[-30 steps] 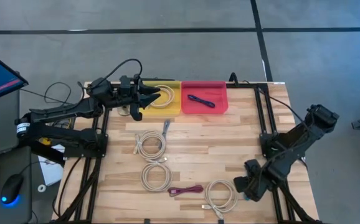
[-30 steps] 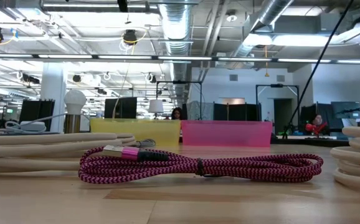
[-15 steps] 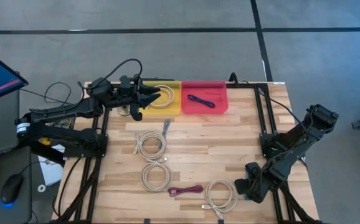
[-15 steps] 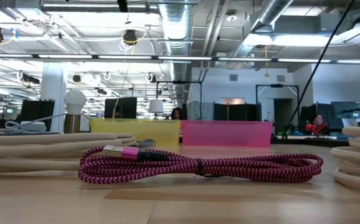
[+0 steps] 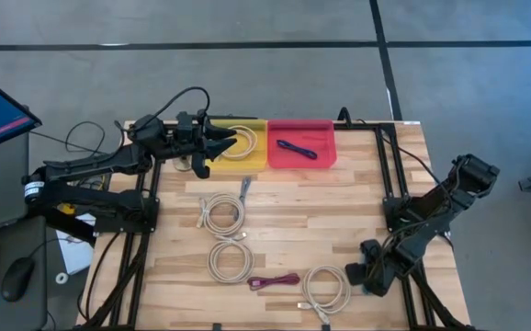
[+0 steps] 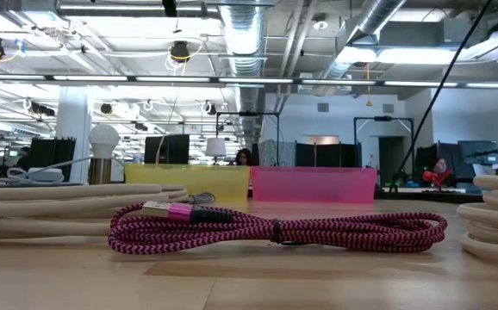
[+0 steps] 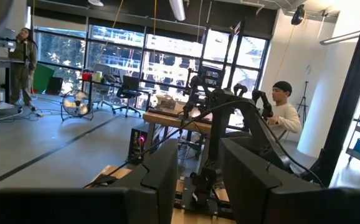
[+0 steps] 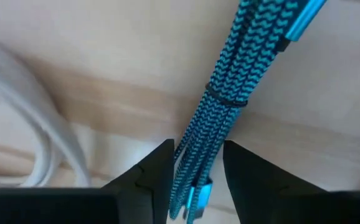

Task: Pick & Place USB Port
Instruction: Put the small black and light blue charger cable into the red bin

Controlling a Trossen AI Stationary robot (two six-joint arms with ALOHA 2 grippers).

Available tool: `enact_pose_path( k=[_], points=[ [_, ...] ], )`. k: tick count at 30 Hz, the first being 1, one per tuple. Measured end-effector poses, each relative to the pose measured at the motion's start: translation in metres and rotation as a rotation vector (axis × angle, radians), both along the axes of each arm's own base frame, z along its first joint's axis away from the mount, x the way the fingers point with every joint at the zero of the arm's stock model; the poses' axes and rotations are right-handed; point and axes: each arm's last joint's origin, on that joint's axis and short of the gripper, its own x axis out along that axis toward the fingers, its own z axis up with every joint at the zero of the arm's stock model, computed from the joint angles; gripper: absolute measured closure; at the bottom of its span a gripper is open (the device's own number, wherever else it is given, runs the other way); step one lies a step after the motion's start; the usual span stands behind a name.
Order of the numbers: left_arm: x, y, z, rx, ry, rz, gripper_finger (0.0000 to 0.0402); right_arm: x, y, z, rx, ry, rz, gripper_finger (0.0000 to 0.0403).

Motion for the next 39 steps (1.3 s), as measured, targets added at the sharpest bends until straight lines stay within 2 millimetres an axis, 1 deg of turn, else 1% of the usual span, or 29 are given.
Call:
enact_pose_path(
  k=[4, 10, 11, 14, 19, 24, 30, 34, 39],
  points=[
    [0.000, 0.000, 0.000, 0.000, 0.000, 0.000, 0.0285, -0.001, -0.001, -0.002, -0.008, 0.005, 0.003, 0.0302],
    [0.000, 0.000, 0.000, 0.000, 0.000, 0.001, 0.0285, -0.001, -0.001, -0.002, -0.009, -0.010, 0.043, 0.0387],
    [0.000, 0.000, 0.000, 0.000, 0.000, 0.001, 0.0285, -0.001, -0.001, -0.002, -0.009, -0.014, 0.054, 0.0392],
    [0.000, 0.000, 0.000, 0.000, 0.000, 0.001, 0.0285, 0.000, 0.000, -0.001, -0.009, -0.025, 0.081, 0.0389],
    [0.000, 0.000, 0.000, 0.000, 0.000, 0.001, 0.0285, 0.005, 0.001, 0.012, -0.053, -0.051, 0.145, 0.0397],
    [0.000, 0.000, 0.000, 0.000, 0.000, 0.001, 0.0285, 0.016, -0.005, 0.033, -0.120, -0.022, 0.206, 0.0399],
    [0.000, 0.000, 0.000, 0.000, 0.000, 0.001, 0.0285, 0.037, -0.022, 0.067, -0.216, -0.021, 0.305, 0.0401],
    [0.000, 0.000, 0.000, 0.000, 0.000, 0.001, 0.0285, 0.054, -0.041, 0.090, -0.312, -0.069, 0.359, 0.0402],
    [0.000, 0.000, 0.000, -0.003, 0.000, 0.000, 0.0285, 0.070, -0.076, 0.113, -0.418, -0.140, 0.400, 0.0402]
  ],
)
